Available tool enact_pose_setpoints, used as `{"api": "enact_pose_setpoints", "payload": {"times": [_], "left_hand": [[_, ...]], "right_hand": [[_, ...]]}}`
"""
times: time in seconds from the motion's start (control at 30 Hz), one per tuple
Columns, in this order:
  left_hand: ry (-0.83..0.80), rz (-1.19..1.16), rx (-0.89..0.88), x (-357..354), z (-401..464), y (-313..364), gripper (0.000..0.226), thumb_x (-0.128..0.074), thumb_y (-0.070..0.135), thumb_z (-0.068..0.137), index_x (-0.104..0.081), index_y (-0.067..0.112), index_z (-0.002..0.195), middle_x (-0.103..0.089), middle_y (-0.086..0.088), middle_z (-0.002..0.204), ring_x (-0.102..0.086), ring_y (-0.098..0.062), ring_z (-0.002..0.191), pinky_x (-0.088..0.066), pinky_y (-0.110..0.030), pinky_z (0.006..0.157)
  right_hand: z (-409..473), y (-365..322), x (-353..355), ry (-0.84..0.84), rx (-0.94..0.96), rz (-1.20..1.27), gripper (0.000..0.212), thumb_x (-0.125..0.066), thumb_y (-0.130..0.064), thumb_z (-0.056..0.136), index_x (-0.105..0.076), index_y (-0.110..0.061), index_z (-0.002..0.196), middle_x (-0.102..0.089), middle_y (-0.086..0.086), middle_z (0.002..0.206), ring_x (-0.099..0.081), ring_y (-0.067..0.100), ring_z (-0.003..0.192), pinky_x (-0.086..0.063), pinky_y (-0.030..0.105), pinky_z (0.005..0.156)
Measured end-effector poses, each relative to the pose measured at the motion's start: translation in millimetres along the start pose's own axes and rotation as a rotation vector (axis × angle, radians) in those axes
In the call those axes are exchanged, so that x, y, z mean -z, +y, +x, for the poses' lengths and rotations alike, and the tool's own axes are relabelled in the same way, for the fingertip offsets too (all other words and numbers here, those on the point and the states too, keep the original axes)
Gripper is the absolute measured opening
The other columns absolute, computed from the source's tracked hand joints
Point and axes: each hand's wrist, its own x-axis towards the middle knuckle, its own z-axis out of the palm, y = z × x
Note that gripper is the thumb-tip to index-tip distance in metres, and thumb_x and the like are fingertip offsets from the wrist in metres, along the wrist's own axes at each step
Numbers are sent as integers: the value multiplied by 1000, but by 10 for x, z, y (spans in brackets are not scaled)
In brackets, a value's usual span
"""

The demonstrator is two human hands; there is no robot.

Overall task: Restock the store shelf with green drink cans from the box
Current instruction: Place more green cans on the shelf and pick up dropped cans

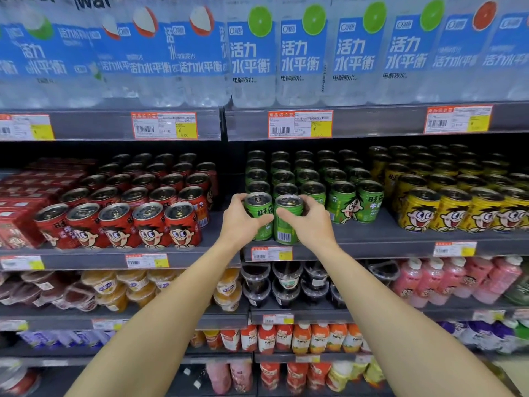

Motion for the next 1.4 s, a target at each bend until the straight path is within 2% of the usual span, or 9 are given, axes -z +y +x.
{"api": "enact_pose_setpoints", "payload": {"times": [0.4, 0.6, 0.67, 0.73, 0.83, 0.93, 1.03, 1.23, 1.4], "left_hand": [[-24, -26, -1, -60, 14, -116, 76, -82, 28, 76, -35, 17, 135, -47, 11, 118, -50, -9, 105, -41, -22, 84], [-86, 46, 1, -46, -4, -185, 75, -74, 41, 82, -32, 19, 140, -54, 7, 114, -55, -13, 107, -40, -25, 84], [-103, 146, 36, -64, -14, -222, 71, -67, 51, 84, -35, 15, 138, -58, 3, 114, -57, -20, 111, -44, -29, 84], [-131, 307, 51, -76, -47, -279, 66, -58, 58, 87, -39, 15, 134, -59, -2, 122, -55, -25, 115, -46, -38, 92], [-128, 645, -22, -37, -135, -396, 60, -46, 59, 92, -42, 15, 133, -52, -8, 136, -41, -30, 133, -33, -51, 108], [-134, 853, -80, -9, -185, -516, 68, -32, 62, 96, -36, 14, 145, -36, -8, 153, -23, -24, 145, -18, -53, 116], [-149, 912, -79, -19, -202, -596, 69, -23, 62, 97, -38, 16, 147, -29, -8, 157, -20, -22, 146, -16, -49, 117], [-9, 959, -161, -72, -282, -702, 65, -25, 59, 98, -48, 17, 142, -39, -8, 152, -29, -21, 143, -22, -43, 114], [108, 981, -217, -135, -337, -773, 74, -17, 61, 91, -65, 14, 124, -59, -12, 134, -50, -26, 129, -34, -47, 101]], "right_hand": [[5, 19, -12, -15, -6, 15, 93, -66, -73, 61, -49, -24, 138, -61, -3, 126, -50, 21, 126, -49, 47, 98], [9, 8, 14, -19, 1, 9, 81, -73, -58, 76, -45, -22, 143, -56, 1, 134, -44, 23, 132, -46, 47, 102], [10, 6, 18, -25, -1, 7, 79, -73, -57, 77, -45, -22, 142, -57, 1, 133, -45, 23, 131, -46, 46, 102], [-1, 2, 19, -34, 7, 2, 78, -71, -61, 74, -47, -25, 139, -59, -2, 129, -49, 22, 127, -47, 46, 100], [-16, 1, 23, -42, 4, -11, 79, -69, -65, 73, -46, -27, 138, -58, -2, 129, -49, 21, 126, -47, 46, 101], [-35, -9, 32, -44, 6, -27, 79, -68, -64, 76, -44, -26, 140, -55, 0, 134, -47, 22, 129, -45, 46, 103], [-60, -27, 29, -13, 37, -74, 77, -66, -62, 80, -43, -22, 142, -49, 1, 141, -42, 22, 132, -41, 44, 106], [-167, -35, -12, 34, 63, -163, 83, -68, -55, 83, -33, -19, 148, -40, 2, 149, -39, 24, 136, -41, 45, 105], [-204, -41, -2, 21, 55, -153, 83, -74, -45, 82, -30, -22, 149, -41, 2, 148, -41, 24, 135, -40, 43, 103]]}}
